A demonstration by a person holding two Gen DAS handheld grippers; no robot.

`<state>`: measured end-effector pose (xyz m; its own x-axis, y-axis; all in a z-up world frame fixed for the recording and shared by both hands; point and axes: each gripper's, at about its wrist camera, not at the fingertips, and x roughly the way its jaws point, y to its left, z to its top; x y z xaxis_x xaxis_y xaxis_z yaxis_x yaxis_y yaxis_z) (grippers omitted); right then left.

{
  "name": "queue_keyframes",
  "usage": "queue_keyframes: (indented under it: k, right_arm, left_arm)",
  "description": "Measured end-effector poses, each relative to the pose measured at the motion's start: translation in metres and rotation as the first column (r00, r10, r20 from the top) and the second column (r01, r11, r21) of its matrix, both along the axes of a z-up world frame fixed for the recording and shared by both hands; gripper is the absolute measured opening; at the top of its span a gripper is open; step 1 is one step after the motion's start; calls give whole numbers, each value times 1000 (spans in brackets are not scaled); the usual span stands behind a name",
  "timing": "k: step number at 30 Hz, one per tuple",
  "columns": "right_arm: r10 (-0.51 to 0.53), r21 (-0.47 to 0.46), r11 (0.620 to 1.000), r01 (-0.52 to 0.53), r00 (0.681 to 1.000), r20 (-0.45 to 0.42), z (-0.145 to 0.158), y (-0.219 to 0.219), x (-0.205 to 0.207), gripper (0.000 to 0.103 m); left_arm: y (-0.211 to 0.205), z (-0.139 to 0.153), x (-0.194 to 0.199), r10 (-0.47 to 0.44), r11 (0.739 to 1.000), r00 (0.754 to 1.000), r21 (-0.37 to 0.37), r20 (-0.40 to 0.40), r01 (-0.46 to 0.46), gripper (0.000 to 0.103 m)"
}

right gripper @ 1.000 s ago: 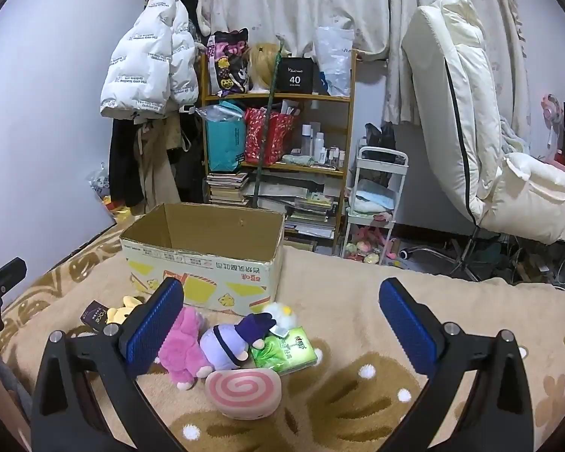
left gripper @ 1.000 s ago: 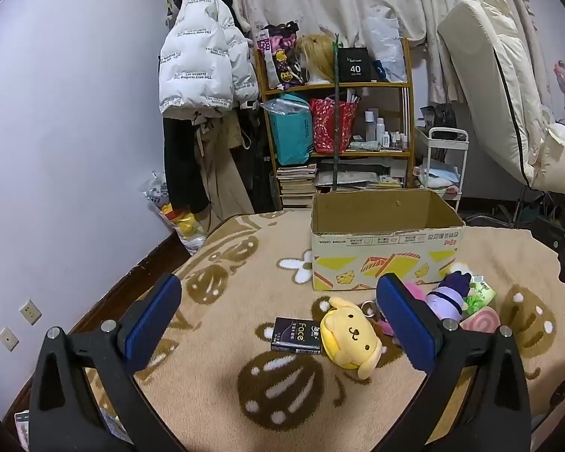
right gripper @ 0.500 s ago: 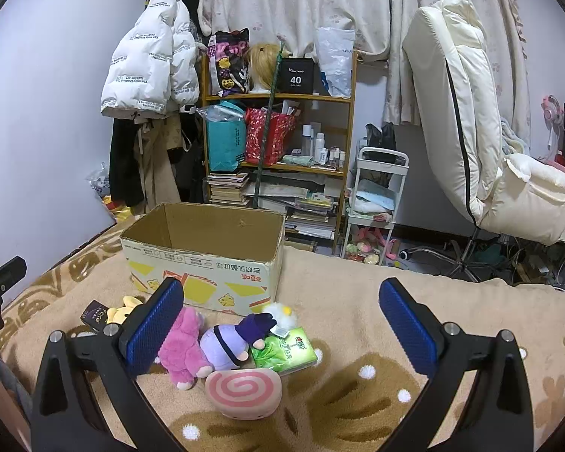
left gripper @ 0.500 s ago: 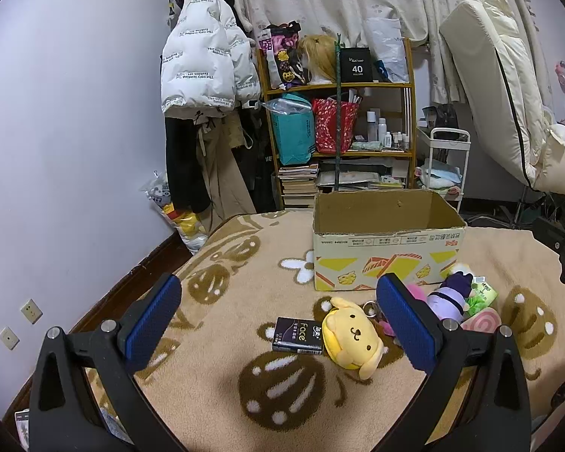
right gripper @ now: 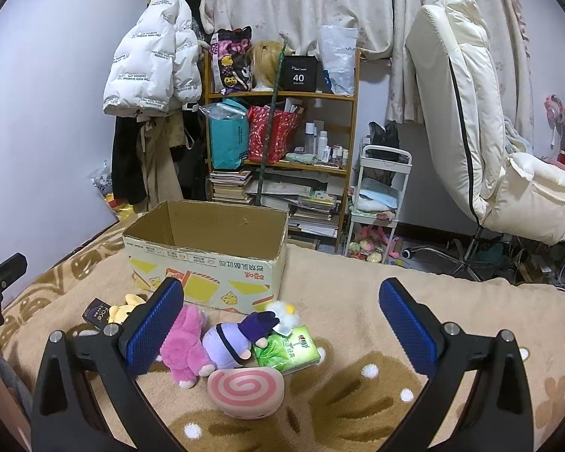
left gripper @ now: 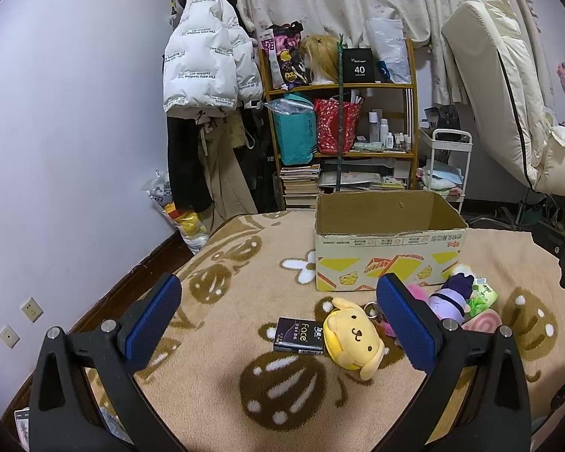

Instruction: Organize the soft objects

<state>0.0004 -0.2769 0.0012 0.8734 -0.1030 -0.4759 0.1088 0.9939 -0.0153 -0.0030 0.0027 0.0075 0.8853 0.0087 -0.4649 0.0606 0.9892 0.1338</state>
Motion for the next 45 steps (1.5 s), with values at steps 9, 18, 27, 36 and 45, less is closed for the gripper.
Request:
queue_keyframes:
  k: [9, 18, 27, 36, 45]
  right_arm:
    - [4, 1, 1000, -4, 1000, -2, -1, -1, 0, 103]
    - [6, 3, 1000, -6, 1000, -3, -1, 0, 1, 103]
    - [9, 8, 1000, -9, 1000, -4, -4, 1, 2, 103]
    - [8, 7, 1000, -8, 1000, -5, -4, 1, 3, 103]
    - [9, 8, 1000, -9, 1000, -7, -6, 1, 3, 103]
  left_arm:
    - [0, 0, -1, 2, 1000, 1000, 0, 1, -2, 102]
    - [0, 0, 0, 1, 1000, 1000, 1, -2, -1, 102]
    - [1, -1, 1, 0, 1000, 1000, 1, -2, 0, 102]
    - [-2, -6, 4, -3, 1000, 1000, 4, -12, 3, 102]
    - [-3, -8, 4, -3, 1000, 1000, 3, -14, 3, 102]
